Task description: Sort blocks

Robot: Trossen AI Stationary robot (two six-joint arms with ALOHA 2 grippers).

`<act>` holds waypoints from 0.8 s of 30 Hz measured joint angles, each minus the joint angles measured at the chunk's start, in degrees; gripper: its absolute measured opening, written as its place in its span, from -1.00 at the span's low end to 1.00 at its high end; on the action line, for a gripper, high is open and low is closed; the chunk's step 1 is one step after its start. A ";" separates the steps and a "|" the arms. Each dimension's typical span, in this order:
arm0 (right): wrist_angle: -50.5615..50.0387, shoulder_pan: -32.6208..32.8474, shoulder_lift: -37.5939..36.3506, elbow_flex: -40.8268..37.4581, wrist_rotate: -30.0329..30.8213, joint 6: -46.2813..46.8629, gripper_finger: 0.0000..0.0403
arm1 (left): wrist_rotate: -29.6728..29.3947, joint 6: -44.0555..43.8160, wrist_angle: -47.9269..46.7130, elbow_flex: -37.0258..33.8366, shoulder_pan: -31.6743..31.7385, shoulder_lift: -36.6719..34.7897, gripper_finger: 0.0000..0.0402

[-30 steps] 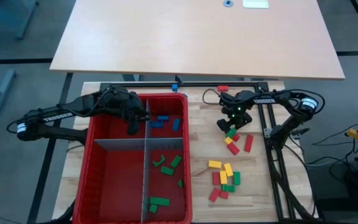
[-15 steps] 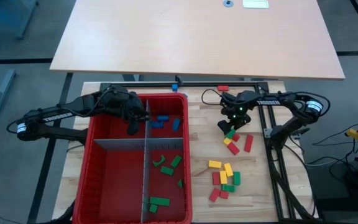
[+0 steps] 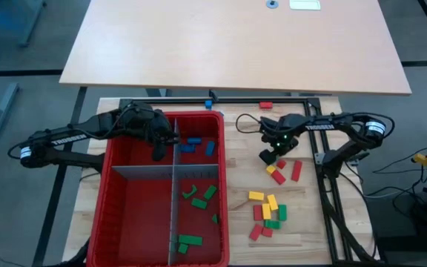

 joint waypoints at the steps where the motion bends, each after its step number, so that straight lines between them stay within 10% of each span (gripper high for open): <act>1: 0.14 0.26 0.00 0.00 1.46 0.00 0.69 | 0.00 -0.03 0.00 0.00 0.02 0.00 -0.49; 24: 1.21 0.66 0.02 0.04 6.25 -0.11 0.70 | 0.00 -0.47 0.22 0.00 0.02 -0.02 -0.49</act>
